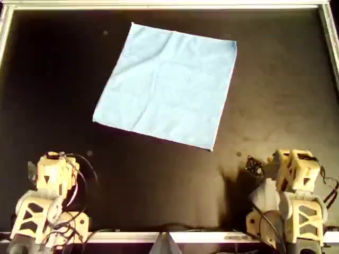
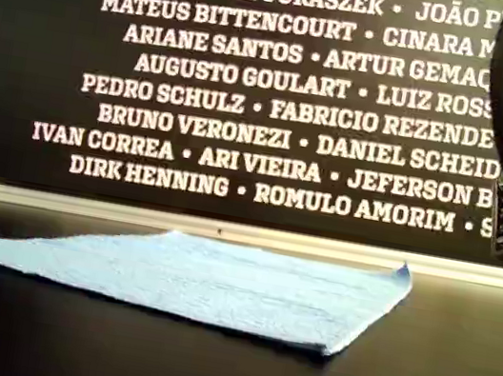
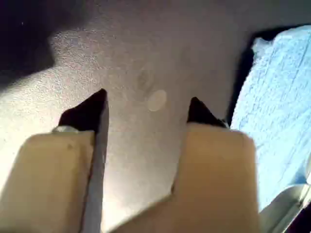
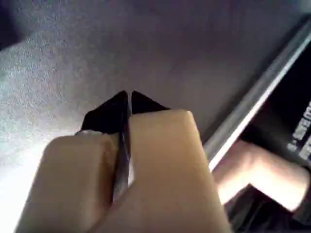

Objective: Fold a cloth

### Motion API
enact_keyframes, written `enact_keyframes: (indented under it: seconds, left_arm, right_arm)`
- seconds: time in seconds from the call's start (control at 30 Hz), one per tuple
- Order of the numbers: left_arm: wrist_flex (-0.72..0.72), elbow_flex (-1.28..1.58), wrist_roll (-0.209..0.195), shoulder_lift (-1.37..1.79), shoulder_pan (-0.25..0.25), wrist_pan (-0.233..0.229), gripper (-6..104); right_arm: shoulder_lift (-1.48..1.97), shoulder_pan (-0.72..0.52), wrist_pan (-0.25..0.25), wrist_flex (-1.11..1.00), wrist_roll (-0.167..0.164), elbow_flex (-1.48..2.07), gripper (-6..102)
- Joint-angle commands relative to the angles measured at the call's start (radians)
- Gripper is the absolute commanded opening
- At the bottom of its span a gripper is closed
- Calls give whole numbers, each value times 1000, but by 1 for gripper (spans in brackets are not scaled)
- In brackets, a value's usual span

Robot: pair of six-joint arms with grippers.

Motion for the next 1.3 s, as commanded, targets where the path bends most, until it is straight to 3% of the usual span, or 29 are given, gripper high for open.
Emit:
enact_keyframes:
  seconds: [0.0,0.47,0.6,1.07,1.27]
  left_arm:
    - [-18,-9,-173,-40,196,173,4]
    - [-18,-9,-173,-35,196,175,5]
    - [-18,-9,-172,-40,187,181,6]
    - [-34,-11,-172,-9,187,176,4]
    - [-34,-11,-144,-8,181,195,5]
  right_arm:
    - [0,61,-25,-176,-21,15,-1]
    - [3,61,-25,-176,-20,15,-1]
    - [25,64,-40,-176,-5,14,0]
    - [26,78,-34,-195,-18,12,-1]
    - [26,78,-43,-195,-9,12,0]
